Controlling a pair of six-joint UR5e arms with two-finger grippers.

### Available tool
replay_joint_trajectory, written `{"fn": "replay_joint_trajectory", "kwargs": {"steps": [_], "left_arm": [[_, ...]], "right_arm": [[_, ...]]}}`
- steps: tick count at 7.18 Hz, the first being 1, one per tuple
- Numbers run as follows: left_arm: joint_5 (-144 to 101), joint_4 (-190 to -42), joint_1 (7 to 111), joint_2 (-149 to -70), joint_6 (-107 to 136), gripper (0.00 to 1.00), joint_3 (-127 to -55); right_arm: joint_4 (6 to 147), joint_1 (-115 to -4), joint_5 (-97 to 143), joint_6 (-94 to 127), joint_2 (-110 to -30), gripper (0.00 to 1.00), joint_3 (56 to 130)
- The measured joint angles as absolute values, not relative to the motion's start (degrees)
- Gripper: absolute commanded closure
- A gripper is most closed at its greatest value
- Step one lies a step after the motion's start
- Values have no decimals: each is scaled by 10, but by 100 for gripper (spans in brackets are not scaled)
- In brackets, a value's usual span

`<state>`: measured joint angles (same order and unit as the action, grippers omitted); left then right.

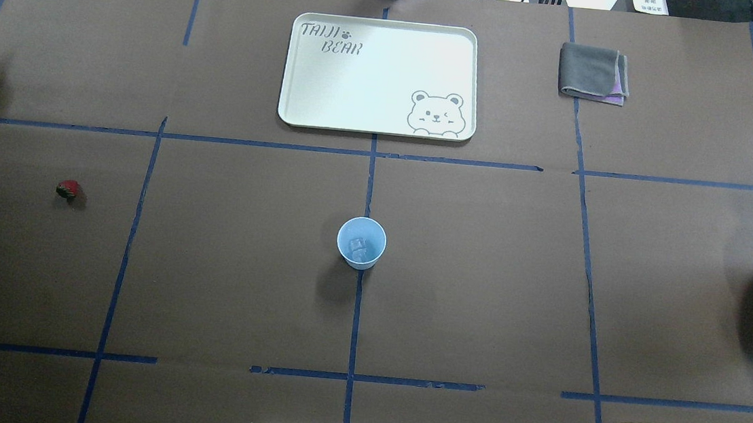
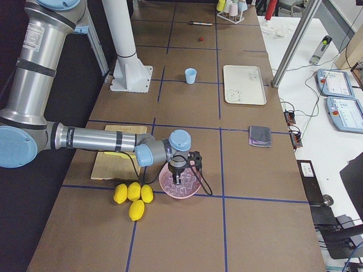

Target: Mash ice and strawberries in cup

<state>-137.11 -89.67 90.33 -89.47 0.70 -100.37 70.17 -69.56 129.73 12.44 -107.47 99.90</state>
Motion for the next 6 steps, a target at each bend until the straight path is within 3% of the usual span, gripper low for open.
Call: {"fn": "replay_joint_trajectory", "kwargs": {"steps": [4, 6], "left_arm": [[-1371, -897, 903, -895, 7, 0, -1005], [-1369, -900, 899, -895, 5, 0, -1006]], "right_arm": [[704, -740, 1312, 127, -1071, 100, 1079], [733, -751, 1329, 146, -1018, 100, 1105]]}}
